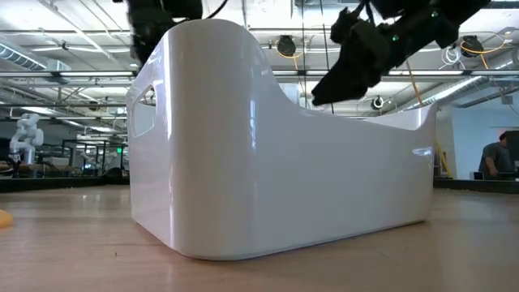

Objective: Nest measuring cups in basket
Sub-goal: Stack the yellow measuring cup on top of the blue measuring cup

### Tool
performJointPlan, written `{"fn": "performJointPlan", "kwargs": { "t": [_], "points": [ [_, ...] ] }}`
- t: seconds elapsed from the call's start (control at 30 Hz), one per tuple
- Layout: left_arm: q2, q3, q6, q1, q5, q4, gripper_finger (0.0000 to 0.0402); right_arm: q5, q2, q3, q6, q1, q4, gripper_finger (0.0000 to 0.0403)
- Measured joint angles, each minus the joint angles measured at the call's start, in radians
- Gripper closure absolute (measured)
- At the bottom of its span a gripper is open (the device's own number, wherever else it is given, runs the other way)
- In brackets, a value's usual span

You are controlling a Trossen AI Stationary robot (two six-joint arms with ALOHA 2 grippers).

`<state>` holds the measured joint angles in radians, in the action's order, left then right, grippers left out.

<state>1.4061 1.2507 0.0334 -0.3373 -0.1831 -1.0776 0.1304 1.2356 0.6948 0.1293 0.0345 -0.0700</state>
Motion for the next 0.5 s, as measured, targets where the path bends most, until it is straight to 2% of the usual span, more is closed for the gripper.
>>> {"fn": "performJointPlan", "kwargs": {
  "t": [0.1, 0.23, 0.5],
  "points": [
    [-0.005, -0.03, 0.072, 0.113, 0.001, -0.085, 0.0293, 0.002, -0.061, -0.002, -0.033, 0.019, 0.006, 0.0145],
    [-0.029, -0.125, 0.229, 0.284, 0.001, -0.079, 0.0293, 0.003, -0.124, -0.038, -0.048, 0.047, 0.007, 0.0145],
    [-0.055, -0.302, 0.603, 0.608, 0.001, 0.108, 0.0293, 0.0, -0.205, -0.146, -0.038, 0.085, -0.074, 0.0145]
  ]
}}
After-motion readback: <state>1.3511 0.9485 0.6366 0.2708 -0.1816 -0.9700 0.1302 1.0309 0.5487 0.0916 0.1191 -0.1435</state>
